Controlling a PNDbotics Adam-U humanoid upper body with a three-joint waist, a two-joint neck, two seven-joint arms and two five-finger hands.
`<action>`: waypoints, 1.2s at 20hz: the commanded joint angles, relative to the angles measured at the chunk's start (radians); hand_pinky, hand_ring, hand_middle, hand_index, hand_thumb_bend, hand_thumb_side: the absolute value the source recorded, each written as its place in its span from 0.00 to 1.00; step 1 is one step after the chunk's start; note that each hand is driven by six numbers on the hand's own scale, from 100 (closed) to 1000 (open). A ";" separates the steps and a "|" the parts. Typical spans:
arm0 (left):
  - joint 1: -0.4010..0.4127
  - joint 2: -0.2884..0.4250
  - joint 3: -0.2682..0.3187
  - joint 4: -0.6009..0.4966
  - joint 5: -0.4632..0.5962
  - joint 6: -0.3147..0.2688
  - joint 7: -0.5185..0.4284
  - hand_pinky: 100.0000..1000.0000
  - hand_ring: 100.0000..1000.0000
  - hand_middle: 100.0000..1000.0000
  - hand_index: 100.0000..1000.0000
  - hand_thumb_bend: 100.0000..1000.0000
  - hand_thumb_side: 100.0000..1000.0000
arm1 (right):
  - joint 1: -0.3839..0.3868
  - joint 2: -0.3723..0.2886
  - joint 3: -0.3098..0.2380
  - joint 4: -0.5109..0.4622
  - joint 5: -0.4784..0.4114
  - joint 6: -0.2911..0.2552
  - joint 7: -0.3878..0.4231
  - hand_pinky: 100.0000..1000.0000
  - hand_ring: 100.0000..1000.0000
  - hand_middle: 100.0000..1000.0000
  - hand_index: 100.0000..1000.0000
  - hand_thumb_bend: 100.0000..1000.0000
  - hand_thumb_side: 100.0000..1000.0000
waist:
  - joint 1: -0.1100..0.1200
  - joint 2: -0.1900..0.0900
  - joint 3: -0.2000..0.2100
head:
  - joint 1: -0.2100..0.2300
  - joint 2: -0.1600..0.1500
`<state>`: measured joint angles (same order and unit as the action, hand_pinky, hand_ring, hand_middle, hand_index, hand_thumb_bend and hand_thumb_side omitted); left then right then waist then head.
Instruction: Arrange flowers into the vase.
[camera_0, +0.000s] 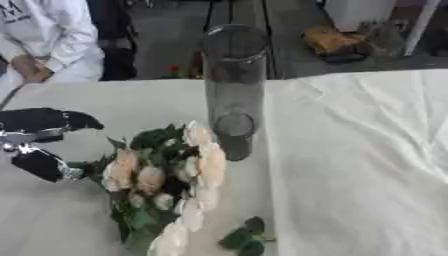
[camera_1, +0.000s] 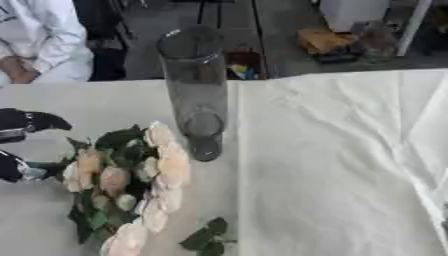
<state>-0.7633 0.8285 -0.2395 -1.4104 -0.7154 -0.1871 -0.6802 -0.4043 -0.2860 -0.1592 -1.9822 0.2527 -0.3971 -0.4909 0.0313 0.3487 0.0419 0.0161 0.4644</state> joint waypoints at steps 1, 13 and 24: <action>-0.002 0.056 0.019 -0.030 0.011 0.003 -0.015 0.79 0.93 0.94 1.00 0.26 0.50 | -0.007 -0.016 0.000 -0.018 -0.011 -0.001 0.006 0.64 0.54 0.48 0.78 0.00 0.94 | 0.000 -0.023 0.000 | -0.001 0.000; 0.014 0.048 -0.007 -0.024 -0.015 -0.018 -0.025 0.80 0.94 0.95 1.00 0.37 0.46 | -0.011 -0.013 0.001 -0.018 -0.018 -0.004 0.011 0.64 0.54 0.48 0.79 0.00 0.94 | -0.002 -0.017 -0.001 | -0.003 -0.002; -0.025 -0.026 -0.041 0.096 -0.095 -0.050 0.053 0.79 0.93 0.94 1.00 0.40 0.47 | -0.013 -0.010 0.003 -0.018 -0.026 -0.006 0.017 0.65 0.54 0.48 0.78 0.00 0.94 | -0.002 -0.012 -0.011 | 0.002 -0.009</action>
<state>-0.7680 0.7860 -0.2858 -1.3203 -0.8011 -0.2341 -0.6423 -0.4051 -0.2859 -0.1577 -1.9822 0.2397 -0.4019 -0.4775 0.0289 0.3533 0.0314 0.0157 0.4640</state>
